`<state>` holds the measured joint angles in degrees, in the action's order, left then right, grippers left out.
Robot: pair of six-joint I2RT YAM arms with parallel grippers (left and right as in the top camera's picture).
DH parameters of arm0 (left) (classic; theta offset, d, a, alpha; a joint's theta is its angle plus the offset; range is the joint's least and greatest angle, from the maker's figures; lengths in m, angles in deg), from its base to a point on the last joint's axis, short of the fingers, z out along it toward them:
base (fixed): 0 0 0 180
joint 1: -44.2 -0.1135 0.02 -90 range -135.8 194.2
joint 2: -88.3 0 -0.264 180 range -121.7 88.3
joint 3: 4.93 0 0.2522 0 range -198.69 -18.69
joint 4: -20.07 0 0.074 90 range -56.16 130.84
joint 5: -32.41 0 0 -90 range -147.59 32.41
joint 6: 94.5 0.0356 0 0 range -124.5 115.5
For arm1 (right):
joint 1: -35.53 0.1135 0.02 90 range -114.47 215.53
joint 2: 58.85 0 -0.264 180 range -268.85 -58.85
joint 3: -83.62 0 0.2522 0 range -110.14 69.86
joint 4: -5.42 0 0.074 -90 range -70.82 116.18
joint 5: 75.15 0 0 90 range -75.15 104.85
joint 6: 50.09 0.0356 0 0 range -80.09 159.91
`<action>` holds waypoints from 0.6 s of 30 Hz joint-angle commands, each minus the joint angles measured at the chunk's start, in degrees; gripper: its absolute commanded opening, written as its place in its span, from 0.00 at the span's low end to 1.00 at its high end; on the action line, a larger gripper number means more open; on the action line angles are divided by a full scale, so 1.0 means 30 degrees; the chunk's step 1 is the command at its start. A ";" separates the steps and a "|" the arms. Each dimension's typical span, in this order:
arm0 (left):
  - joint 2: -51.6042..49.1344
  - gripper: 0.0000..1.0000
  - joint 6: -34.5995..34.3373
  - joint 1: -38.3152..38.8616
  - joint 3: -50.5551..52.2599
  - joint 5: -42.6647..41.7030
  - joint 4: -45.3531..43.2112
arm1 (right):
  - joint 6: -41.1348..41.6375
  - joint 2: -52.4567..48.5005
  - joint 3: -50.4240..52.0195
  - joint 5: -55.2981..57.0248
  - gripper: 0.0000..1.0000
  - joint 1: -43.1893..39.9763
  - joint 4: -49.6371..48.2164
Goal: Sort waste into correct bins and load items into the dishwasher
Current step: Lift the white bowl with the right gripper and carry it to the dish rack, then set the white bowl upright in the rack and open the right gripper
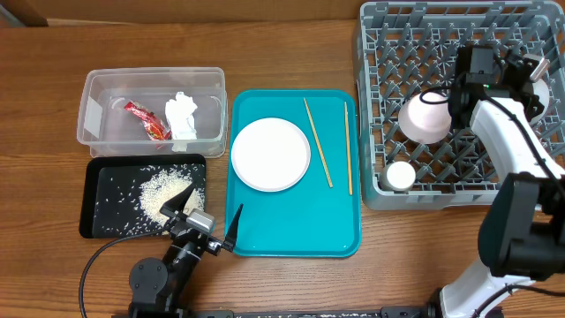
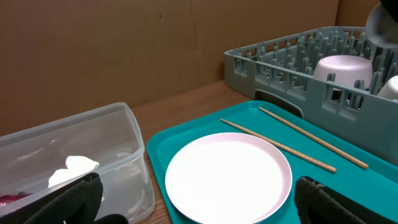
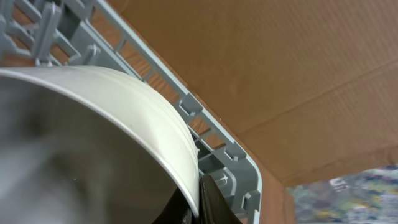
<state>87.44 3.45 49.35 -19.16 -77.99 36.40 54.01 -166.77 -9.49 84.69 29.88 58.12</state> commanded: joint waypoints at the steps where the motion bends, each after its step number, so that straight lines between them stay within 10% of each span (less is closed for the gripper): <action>1: 0.0182 1.00 0.0277 -0.0109 0.0066 -0.0146 0.0000 | -0.1144 -0.0729 -0.0160 0.1355 0.04 -0.0102 -0.0357; 18: 0.0182 1.00 0.0277 -0.0109 0.0066 -0.0146 0.0000 | -0.1894 -0.1217 -0.0160 0.0860 0.05 0.1654 -0.0481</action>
<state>87.44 3.45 49.35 -19.16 -77.99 36.40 49.80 -169.53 -9.54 87.80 33.66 57.46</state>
